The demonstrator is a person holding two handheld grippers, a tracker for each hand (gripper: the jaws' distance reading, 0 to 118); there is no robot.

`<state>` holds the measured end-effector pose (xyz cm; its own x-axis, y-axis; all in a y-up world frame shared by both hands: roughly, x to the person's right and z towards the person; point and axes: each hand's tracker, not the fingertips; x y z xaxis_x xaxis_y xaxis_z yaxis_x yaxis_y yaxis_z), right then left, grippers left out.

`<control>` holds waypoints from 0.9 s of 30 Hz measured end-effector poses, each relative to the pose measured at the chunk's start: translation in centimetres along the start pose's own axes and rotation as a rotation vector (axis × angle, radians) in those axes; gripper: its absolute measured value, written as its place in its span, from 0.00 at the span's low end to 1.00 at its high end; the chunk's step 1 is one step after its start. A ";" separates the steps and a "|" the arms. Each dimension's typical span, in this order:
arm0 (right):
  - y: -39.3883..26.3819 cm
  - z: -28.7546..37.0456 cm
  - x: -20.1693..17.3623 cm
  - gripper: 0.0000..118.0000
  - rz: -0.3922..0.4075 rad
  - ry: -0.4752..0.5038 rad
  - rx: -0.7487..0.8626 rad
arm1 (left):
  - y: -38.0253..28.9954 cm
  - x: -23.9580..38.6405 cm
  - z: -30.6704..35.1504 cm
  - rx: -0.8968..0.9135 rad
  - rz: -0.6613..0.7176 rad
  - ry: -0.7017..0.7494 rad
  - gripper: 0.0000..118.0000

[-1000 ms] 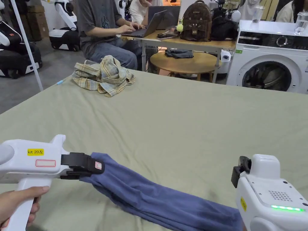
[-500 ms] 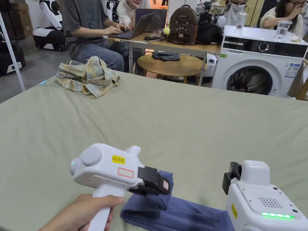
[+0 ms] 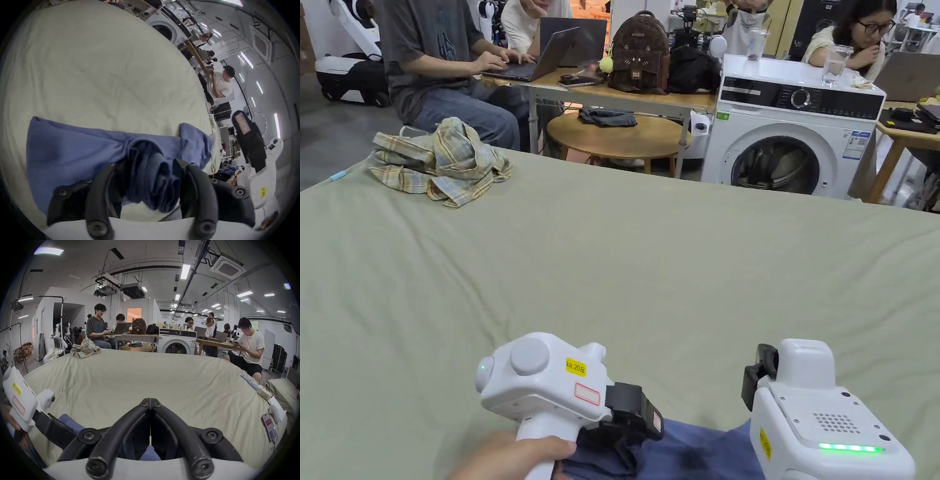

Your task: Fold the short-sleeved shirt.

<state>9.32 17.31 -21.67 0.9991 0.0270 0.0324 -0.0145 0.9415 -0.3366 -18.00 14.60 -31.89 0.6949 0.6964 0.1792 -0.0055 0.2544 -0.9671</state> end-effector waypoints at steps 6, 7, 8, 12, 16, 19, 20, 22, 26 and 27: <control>0.0 0.3 0.0 0.00 -0.001 0.006 0.004 | -0.2 0.1 5.2 0.094 -0.070 -0.068 0.40; -0.1 0.3 0.1 0.00 -0.004 0.009 0.004 | -0.2 -0.1 5.5 0.116 -0.074 -0.052 0.29; -0.1 0.3 0.1 0.00 -0.007 0.009 0.002 | -0.1 -0.4 5.7 0.141 -0.068 -0.021 0.16; -0.2 0.3 0.1 0.00 -0.012 0.011 -0.001 | 0.1 -1.1 4.4 0.140 -0.067 0.114 0.04; -0.2 0.3 0.2 0.00 -0.011 0.013 -0.001 | -0.5 -0.9 1.4 0.040 -0.086 0.086 0.03; -0.1 0.5 0.2 0.00 -0.003 0.014 0.003 | -1.4 -0.1 -0.8 -0.024 -0.093 -0.062 0.03; -0.1 0.5 0.2 0.00 -0.003 0.014 0.003 | -1.7 0.2 -1.6 -0.045 -0.104 -0.107 0.03; 0.0 0.7 0.3 0.00 -0.007 0.016 0.007 | -1.9 0.5 -3.0 -0.059 -0.105 -0.136 0.03; -0.2 0.6 0.5 0.00 -0.003 0.009 0.006 | -2.0 -0.4 -6.1 -0.083 -0.068 -0.051 0.03; -0.3 0.5 0.7 0.00 -0.006 0.011 0.002 | -2.1 -1.1 -6.2 -0.065 -0.025 -0.099 0.02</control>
<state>9.96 17.26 -21.07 0.9995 0.0176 0.0244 -0.0084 0.9423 -0.3347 -14.28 9.16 -31.17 0.6199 0.7539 0.2174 0.0596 0.2310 -0.9711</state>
